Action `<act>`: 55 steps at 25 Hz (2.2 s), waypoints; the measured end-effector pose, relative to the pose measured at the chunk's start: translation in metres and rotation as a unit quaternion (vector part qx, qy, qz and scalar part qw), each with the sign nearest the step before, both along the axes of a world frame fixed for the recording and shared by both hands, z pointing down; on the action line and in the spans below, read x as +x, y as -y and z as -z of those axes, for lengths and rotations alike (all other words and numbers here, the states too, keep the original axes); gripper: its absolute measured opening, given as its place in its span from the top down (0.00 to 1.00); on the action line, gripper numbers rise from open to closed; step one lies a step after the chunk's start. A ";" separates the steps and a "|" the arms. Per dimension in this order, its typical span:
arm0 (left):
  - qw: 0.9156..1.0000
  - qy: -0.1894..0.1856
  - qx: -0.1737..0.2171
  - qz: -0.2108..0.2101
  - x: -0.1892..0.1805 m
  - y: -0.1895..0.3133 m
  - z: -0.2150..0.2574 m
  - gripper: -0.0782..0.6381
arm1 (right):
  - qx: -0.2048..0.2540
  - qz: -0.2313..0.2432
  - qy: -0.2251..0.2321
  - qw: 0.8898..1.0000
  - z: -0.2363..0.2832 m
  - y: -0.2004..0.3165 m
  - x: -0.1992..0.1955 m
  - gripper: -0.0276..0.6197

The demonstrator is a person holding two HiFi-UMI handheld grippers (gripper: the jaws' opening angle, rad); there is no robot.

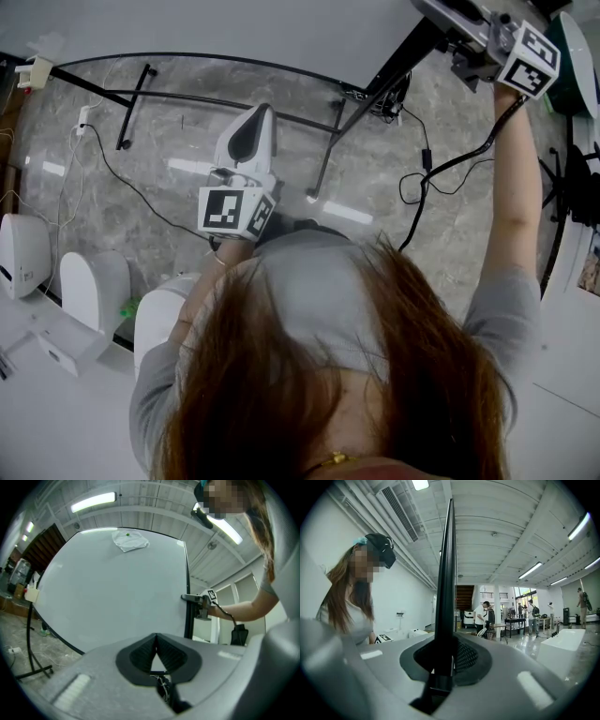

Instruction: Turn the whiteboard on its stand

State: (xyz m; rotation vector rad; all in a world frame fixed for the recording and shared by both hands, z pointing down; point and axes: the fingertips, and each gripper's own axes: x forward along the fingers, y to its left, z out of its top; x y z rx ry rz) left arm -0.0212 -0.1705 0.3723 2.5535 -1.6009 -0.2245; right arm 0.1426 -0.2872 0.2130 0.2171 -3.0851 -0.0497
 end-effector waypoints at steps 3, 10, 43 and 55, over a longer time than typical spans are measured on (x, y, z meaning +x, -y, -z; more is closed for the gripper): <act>1.000 -0.002 -0.002 0.004 0.001 -0.003 -0.003 0.89 | -0.029 -0.012 0.004 1.000 -0.009 0.007 0.009 0.88; 1.000 0.002 -0.015 0.006 -0.004 -0.011 -0.009 0.89 | -0.029 -0.015 0.000 0.999 -0.010 0.008 0.009 0.88; 0.999 0.025 -0.009 -0.045 0.220 -0.026 0.007 0.89 | -0.013 0.009 0.009 1.000 -0.001 -0.056 0.178 0.87; 0.998 0.009 -0.014 -0.058 0.227 -0.021 -0.002 0.89 | -0.005 0.017 -0.006 1.000 -0.003 -0.056 0.176 0.87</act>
